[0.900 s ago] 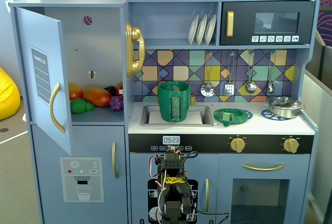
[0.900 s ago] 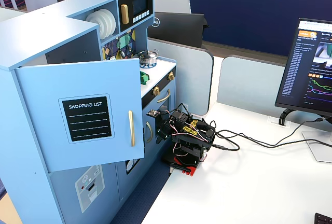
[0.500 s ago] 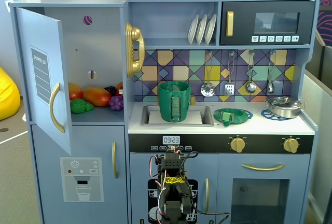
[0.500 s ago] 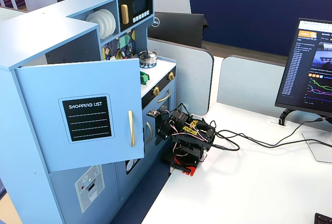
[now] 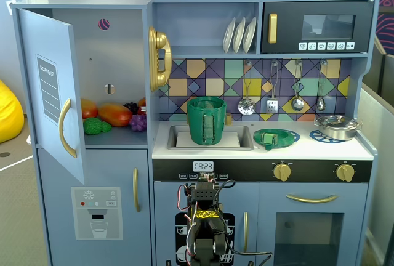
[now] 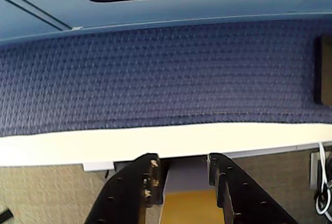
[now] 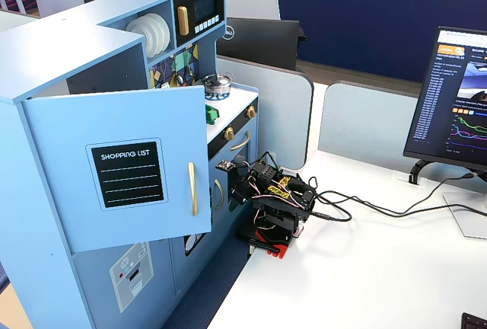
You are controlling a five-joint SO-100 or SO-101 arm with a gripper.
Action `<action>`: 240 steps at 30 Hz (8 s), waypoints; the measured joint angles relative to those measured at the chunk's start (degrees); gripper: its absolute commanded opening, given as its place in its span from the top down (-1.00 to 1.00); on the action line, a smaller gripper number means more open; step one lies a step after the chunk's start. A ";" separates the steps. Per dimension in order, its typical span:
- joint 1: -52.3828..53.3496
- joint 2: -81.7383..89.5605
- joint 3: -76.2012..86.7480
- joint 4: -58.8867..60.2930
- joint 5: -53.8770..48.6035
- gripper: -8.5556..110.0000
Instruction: Pick up the lid from the counter and put it on the green recipient
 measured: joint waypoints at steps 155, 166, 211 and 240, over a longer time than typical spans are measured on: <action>2.64 -63.11 -90.09 -47.64 -4.92 0.86; 2.72 -67.24 -90.00 -49.31 -6.06 0.86; 2.02 -67.85 -82.62 -53.53 -7.73 0.43; 1.05 -61.26 -86.66 -53.53 -3.96 0.00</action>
